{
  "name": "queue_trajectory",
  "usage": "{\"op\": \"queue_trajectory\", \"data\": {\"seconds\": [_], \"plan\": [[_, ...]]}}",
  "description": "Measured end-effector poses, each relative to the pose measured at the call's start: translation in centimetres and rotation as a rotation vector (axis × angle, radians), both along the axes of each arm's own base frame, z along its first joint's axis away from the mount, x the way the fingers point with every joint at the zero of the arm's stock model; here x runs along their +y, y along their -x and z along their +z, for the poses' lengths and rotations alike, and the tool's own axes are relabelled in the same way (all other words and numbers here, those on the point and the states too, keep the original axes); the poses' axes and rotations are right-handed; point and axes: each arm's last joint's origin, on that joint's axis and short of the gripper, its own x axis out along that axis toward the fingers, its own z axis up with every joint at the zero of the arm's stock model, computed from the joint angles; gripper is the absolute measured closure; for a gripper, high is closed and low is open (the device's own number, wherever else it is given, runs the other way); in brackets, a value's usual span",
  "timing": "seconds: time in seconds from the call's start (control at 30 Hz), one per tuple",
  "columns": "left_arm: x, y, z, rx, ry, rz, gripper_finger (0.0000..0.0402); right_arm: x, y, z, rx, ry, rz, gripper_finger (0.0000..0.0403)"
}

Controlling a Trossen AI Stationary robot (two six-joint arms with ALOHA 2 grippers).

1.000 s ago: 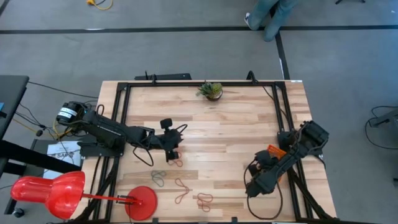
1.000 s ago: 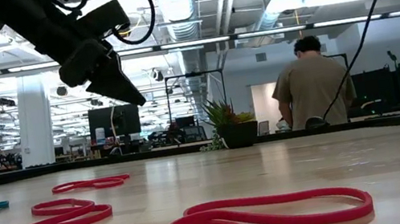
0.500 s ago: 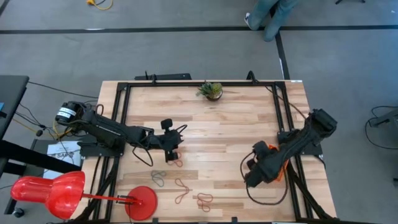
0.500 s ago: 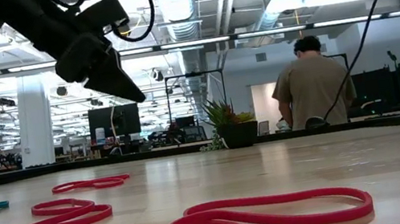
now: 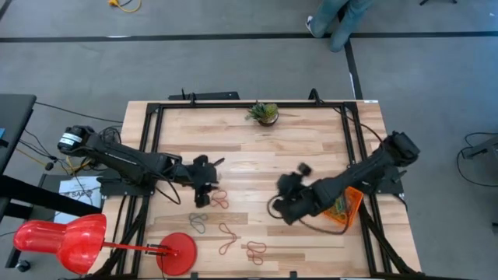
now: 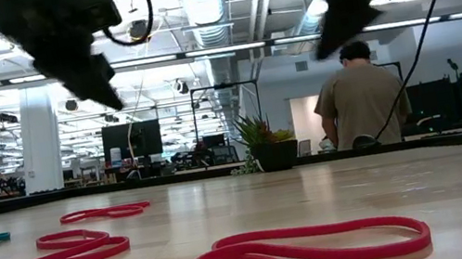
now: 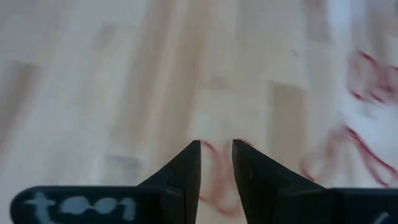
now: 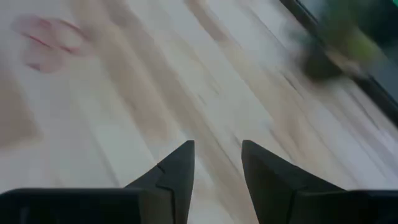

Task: Pick and place rubber bands into bin
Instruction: Put the red rubber band into the orange basket

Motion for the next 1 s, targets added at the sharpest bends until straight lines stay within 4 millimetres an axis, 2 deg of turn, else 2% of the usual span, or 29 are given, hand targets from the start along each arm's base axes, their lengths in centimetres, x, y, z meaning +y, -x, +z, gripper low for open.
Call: {"op": "queue_trajectory", "data": {"seconds": [0.1, 0.17, 0.23, 0.3, 0.47, 0.7, 0.8, 1.0], "plan": [[-0.5, 0.0, -0.4, 0.034, 0.042, -0.03, 0.0322, -0.3, -2.9, 0.8, -0.088, -0.007, 0.18, 0.0276], [-0.9, -0.1, -0.9, 0.05, 0.026, -0.031, 0.0322, -0.5, -4.4, 1.6, -0.138, -0.045, 0.358, 0.0276], [-1.2, -0.2, -1.3, 0.065, 0.007, -0.01, 0.0322, -0.8, -5.3, 2.5, -0.18, -0.077, 0.535, 0.0276], [-1.6, -0.4, -1.9, 0.086, 0.011, 0.009, 0.0322, -1.4, -5.4, 3.7, -0.22, -0.083, 0.652, 0.0276], [-2.8, -1.0, -3.8, 0.146, 0.009, 0.026, 0.0322, -4.0, -4.5, 6.7, -0.257, -0.021, 0.685, 0.0276], [-3.5, -2.2, -7.6, 0.231, -0.02, 0.132, 0.0322, -8.1, -3.1, 7.8, -0.158, 0.046, 0.635, 0.0276], [-3.4, -2.5, -8.7, 0.268, -0.015, 0.173, 0.0322, -10.6, -1.5, 9.6, -0.168, 0.057, 0.563, 0.0276], [-3.3, -2.6, -9.0, 0.266, -0.021, 0.205, 0.0322, -14.6, 3.1, 13.6, -0.276, 0.065, 0.463, 0.0276]]}}
